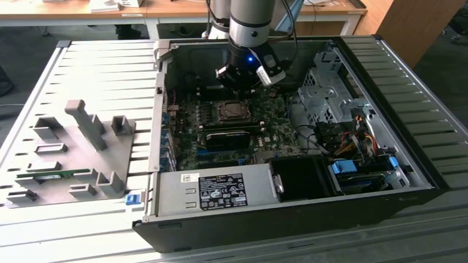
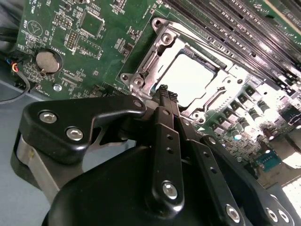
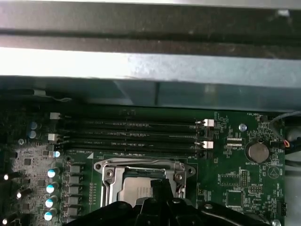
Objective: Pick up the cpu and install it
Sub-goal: 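Install the second cpu locking lever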
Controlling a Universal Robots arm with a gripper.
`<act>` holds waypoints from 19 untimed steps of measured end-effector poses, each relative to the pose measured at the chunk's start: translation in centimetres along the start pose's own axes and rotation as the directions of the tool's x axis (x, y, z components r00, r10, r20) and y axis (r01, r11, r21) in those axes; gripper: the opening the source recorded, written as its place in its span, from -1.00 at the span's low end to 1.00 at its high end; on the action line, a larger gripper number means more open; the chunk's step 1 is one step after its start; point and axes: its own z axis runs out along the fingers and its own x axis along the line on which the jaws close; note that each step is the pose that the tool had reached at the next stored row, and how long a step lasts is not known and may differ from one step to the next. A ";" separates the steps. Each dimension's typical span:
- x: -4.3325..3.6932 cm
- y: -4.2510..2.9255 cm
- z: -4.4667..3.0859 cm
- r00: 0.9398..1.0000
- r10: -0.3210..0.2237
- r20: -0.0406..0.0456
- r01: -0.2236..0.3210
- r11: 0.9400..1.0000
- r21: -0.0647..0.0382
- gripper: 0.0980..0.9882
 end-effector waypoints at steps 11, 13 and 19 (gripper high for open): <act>0.02 -0.32 -1.36 1.000 0.000 0.000 0.000 1.000 0.000 -0.98; 0.03 -0.66 -1.38 1.000 0.000 0.000 0.000 1.000 0.000 -0.98; 0.04 -1.32 -1.43 1.000 0.000 0.000 0.000 1.000 0.000 -0.98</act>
